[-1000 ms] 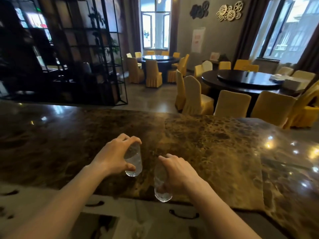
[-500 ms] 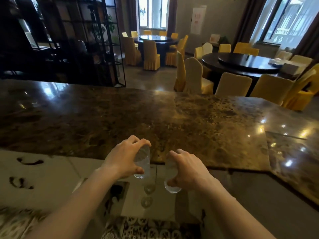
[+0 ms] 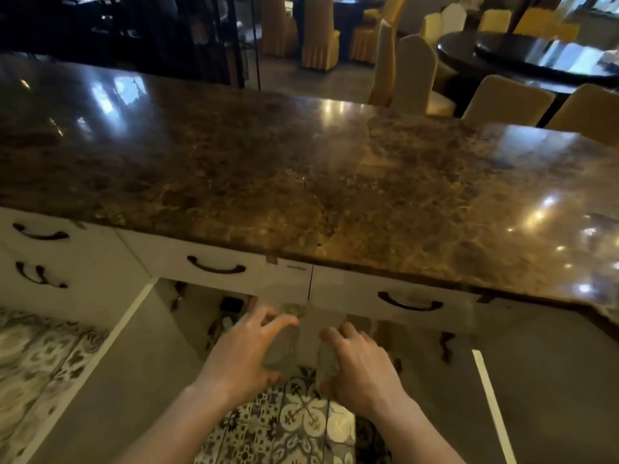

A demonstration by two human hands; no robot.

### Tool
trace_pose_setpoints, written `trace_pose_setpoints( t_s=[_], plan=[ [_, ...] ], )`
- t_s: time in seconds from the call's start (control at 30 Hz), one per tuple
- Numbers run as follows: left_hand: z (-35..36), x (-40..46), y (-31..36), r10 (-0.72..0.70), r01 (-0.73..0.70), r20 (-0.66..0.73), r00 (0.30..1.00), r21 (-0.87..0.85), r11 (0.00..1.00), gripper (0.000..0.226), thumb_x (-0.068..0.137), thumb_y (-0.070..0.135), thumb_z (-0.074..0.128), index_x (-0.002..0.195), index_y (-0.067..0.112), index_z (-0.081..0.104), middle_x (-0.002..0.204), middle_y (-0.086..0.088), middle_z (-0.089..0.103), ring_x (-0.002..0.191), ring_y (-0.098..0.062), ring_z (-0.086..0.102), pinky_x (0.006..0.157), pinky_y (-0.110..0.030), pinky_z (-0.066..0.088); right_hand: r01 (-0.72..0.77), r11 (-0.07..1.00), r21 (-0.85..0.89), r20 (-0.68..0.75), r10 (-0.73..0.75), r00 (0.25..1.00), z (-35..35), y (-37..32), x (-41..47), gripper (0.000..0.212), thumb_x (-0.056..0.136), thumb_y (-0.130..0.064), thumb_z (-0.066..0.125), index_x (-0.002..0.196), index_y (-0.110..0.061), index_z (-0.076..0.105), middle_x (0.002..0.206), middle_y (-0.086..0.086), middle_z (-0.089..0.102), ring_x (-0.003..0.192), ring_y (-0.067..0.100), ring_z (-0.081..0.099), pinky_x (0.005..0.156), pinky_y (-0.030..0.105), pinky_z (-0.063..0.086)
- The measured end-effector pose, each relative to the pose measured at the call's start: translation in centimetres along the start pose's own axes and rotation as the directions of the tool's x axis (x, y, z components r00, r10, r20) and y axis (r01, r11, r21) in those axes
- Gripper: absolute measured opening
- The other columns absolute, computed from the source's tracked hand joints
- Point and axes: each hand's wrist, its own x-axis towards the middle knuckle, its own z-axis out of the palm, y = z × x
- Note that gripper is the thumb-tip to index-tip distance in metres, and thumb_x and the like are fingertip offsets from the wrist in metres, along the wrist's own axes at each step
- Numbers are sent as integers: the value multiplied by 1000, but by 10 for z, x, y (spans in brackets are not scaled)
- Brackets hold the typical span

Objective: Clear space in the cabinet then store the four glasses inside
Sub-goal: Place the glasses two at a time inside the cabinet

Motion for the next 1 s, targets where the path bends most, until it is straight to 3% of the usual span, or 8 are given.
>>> trace_pose_setpoints(
  t_s=[0.13, 0.3, 0.4, 0.5, 0.6, 0.67, 0.77, 1.0],
  plan=[
    [84, 0, -24, -81, 88, 64, 995, -104, 991, 92, 66, 36, 87, 134, 59, 29, 133, 29, 25, 121, -3, 39, 103, -28, 43, -24, 998, 55, 59, 21, 998, 69, 37, 20, 69, 81, -40, 74, 138, -35, 35, 131, -2, 44, 121, 29, 49, 87, 41, 52],
    [193, 14, -60, -142, 157, 100, 985, -159, 975, 82, 76, 30, 74, 142, 52, 30, 142, 14, 22, 132, -12, 33, 106, -26, 37, -122, 988, 92, 112, 111, 987, 158, 87, 50, 64, 84, -43, 69, 136, -37, 31, 137, -5, 34, 128, 27, 44, 88, 36, 51],
    [271, 28, -90, -124, 129, 36, 992, -275, 953, 55, 83, 42, 62, 135, 44, 45, 141, -1, 41, 128, -23, 47, 105, -33, 41, -200, 972, 119, 118, 186, 975, 229, 122, 80, 70, 84, -47, 68, 143, -35, 32, 145, -3, 34, 132, 25, 42, 96, 36, 50],
    [348, 40, -126, -92, 94, 20, 996, -273, 958, 64, 76, 44, 73, 135, 45, 49, 137, 3, 44, 119, -19, 51, 96, -32, 48, -268, 958, 108, 106, 257, 961, 299, 154, 111, 72, 82, -51, 69, 145, -36, 37, 139, -2, 46, 124, 24, 52, 92, 34, 51],
    [426, 61, -159, -59, 54, -14, 998, -235, 970, 76, 73, 38, 73, 139, 51, 38, 136, 13, 38, 120, -9, 44, 96, -24, 45, -256, 953, 160, 30, 255, 967, 366, 187, 147, 63, 77, -45, 75, 134, -39, 49, 127, -5, 55, 103, 20, 61, 79, 32, 55],
    [474, 82, -177, -56, 52, -15, 998, -207, 977, 81, 70, 34, 77, 138, 51, 36, 135, 12, 39, 119, -9, 43, 97, -22, 42, -222, 952, 209, -12, 230, 973, 407, 211, 176, 75, 77, -43, 78, 143, -43, 42, 138, -7, 42, 113, 21, 57, 87, 35, 55],
    [530, 122, -203, -39, 34, -26, 999, -148, 988, 89, 68, 34, 78, 144, 43, 32, 141, 5, 40, 123, -19, 45, 96, -33, 47, -194, 959, 205, -96, 217, 971, 452, 242, 226, 83, 79, -44, 80, 150, -40, 38, 147, -3, 31, 126, 24, 50, 97, 39, 52],
    [610, 216, -250, 109, -114, -55, 993, -97, 989, 89, 64, 29, 82, 141, 26, 37, 134, 6, 45, 114, -15, 46, 88, -32, 46, -79, 989, 125, -318, 116, 941, 507, 293, 349, 94, 68, -39, 88, 149, -25, 43, 140, 6, 46, 121, 26, 55, 96, 38, 50]
  ],
)
